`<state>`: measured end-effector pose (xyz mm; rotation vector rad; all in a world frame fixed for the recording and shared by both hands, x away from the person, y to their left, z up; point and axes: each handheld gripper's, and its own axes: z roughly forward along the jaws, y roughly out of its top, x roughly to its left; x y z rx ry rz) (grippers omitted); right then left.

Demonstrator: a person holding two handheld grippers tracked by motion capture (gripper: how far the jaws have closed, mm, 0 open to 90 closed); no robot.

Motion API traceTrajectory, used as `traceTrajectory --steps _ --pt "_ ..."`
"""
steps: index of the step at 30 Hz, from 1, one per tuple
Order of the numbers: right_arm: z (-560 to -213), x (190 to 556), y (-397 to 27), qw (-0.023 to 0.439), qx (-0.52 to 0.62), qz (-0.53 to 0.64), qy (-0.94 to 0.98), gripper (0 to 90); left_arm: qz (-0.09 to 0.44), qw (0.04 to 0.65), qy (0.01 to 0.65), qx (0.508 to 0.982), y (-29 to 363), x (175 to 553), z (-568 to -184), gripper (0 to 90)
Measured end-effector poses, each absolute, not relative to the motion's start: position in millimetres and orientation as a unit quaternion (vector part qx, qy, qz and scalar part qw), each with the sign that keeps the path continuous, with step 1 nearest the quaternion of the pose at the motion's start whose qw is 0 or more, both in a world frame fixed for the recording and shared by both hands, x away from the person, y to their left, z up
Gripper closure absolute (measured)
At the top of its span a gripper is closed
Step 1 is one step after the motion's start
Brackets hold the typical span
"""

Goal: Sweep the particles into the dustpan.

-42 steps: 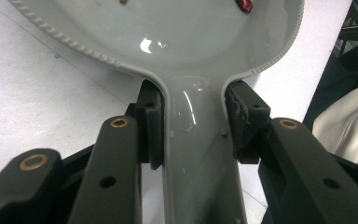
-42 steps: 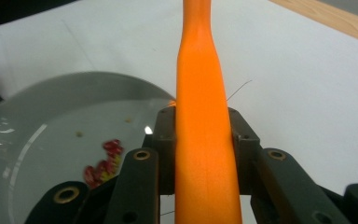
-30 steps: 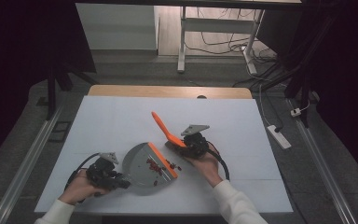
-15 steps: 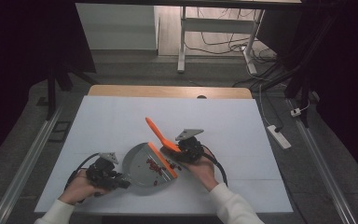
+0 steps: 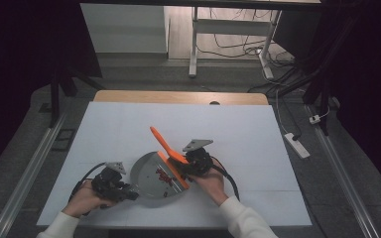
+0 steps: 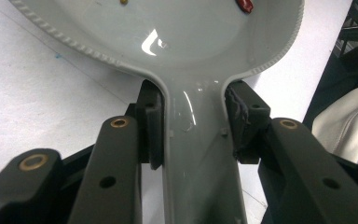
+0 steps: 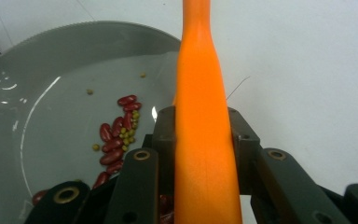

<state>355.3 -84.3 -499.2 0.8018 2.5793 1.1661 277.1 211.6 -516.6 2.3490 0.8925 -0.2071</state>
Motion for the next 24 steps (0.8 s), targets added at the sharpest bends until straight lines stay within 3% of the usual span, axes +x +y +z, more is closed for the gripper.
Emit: traceTrajectory --steps 5,13,24 --pt "-499 351 -78 0.098 0.269 0.405 0.868 70.0 -0.079 0.305 0.337 0.887 212 277 -517 61.2" --pt "-495 341 -63 0.053 0.239 0.439 0.864 70.0 -0.078 0.305 0.337 0.887 212 277 -517 61.2" --pt "-479 358 -101 0.119 0.284 0.446 0.840 70.0 -0.077 0.305 0.337 0.887 212 277 -517 61.2"
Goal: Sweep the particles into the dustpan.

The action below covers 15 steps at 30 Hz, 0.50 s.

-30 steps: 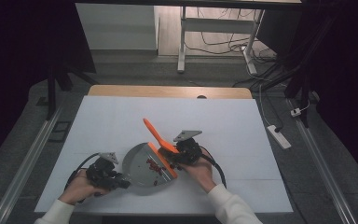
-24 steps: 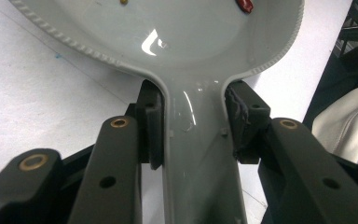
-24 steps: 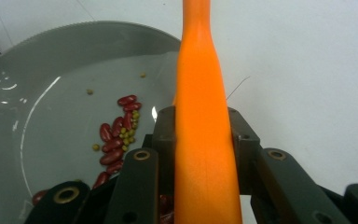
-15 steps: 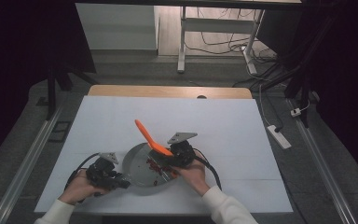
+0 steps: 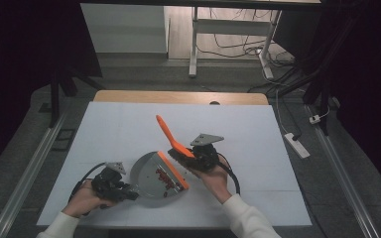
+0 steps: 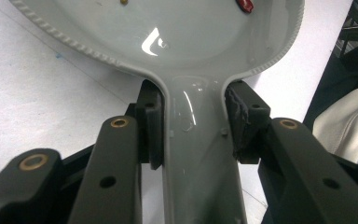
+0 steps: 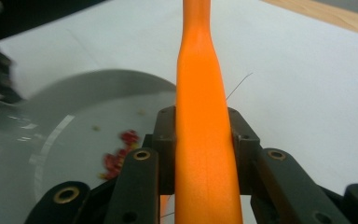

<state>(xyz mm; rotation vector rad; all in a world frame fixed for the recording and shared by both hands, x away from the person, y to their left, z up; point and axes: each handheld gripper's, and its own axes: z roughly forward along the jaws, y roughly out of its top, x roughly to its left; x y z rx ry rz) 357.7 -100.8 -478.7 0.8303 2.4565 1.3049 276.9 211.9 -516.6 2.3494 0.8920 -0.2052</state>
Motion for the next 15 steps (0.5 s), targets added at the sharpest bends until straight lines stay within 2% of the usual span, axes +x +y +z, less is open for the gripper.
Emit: traceTrajectory --steps 15 --pt "-497 368 -109 0.147 0.298 0.404 0.852 70.0 -0.081 0.306 0.341 0.885 217 274 -515 61.3"
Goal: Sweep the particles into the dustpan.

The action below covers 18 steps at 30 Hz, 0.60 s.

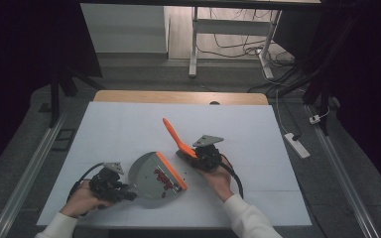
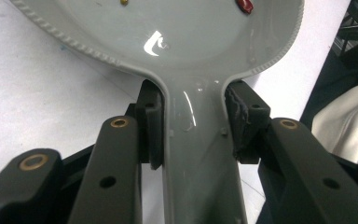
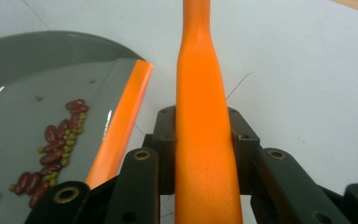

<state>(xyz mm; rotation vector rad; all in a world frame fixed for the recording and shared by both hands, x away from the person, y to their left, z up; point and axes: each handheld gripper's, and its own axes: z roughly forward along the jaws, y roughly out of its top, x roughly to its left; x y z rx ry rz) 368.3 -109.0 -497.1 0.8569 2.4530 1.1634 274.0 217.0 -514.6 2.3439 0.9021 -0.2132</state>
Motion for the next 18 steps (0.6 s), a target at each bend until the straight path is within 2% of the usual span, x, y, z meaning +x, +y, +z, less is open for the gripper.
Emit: traceTrajectory --steps 10,18 --pt "-501 366 -109 0.140 0.298 0.402 0.854 70.0 -0.086 0.297 0.328 0.893 218 271 -512 61.4" --pt "-504 349 -98 0.135 0.288 0.410 0.855 69.8 -0.088 0.294 0.330 0.892 214 272 -513 61.4"
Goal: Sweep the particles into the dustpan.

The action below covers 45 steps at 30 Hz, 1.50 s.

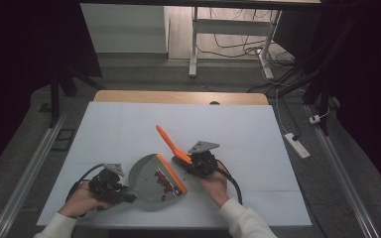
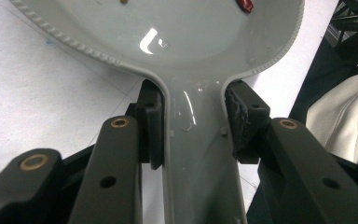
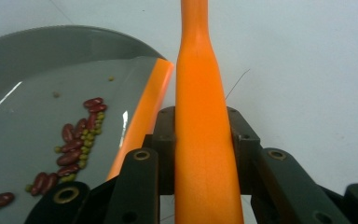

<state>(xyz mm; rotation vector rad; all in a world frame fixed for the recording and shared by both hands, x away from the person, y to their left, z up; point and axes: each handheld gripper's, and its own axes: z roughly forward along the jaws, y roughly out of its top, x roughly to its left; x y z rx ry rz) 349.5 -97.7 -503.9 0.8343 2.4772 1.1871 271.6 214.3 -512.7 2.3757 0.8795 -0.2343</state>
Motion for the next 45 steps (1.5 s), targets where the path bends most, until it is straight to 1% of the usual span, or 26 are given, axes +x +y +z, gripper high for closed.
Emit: traceTrajectory --steps 2,6,8,10,12,14,15,19,24,27,31,37,41,45 --pt "-504 346 -96 0.137 0.285 0.411 0.855 69.7 -0.089 0.294 0.331 0.892 214 272 -513 61.5" --pt "-507 339 -88 0.130 0.280 0.422 0.852 69.6 -0.089 0.294 0.332 0.892 213 272 -513 61.5" --pt "-507 336 -84 0.119 0.278 0.428 0.852 69.5 -0.089 0.294 0.332 0.892 213 272 -514 61.5" --pt "-507 332 -78 0.119 0.274 0.428 0.853 69.5 -0.090 0.293 0.331 0.892 214 272 -514 61.5" --pt "-505 329 -76 0.090 0.279 0.452 0.843 69.9 -0.089 0.295 0.332 0.891 214 272 -514 61.5" --pt "-502 328 -72 0.039 0.281 0.472 0.834 70.0 -0.089 0.295 0.331 0.892 214 273 -514 61.4" --pt "-502 326 -68 0.034 0.277 0.475 0.835 70.0 -0.089 0.296 0.331 0.892 213 273 -515 61.4" --pt "-491 323 -66 0.043 0.257 0.488 0.833 69.9 -0.089 0.299 0.330 0.891 214 273 -517 61.4" --pt "-472 337 -94 0.075 0.287 0.513 0.806 70.0 -0.089 0.300 0.332 0.890 214 274 -520 61.4" --pt "-469 344 -112 0.098 0.304 0.505 0.802 70.0 -0.085 0.305 0.331 0.889 213 274 -520 61.4" --pt "-470 350 -128 0.114 0.312 0.492 0.805 70.0 -0.086 0.320 0.333 0.883 213 273 -522 61.4" --pt "-467 353 -145 0.119 0.306 0.485 0.811 70.0 -0.073 0.339 0.346 0.872 216 273 -520 61.4" --pt "-465 354 -150 0.120 0.305 0.483 0.812 70.0 -0.067 0.361 0.365 0.856 222 273 -516 61.4" --pt "-463 355 -155 0.123 0.304 0.481 0.813 70.0 -0.059 0.368 0.380 0.847 226 274 -514 61.4"
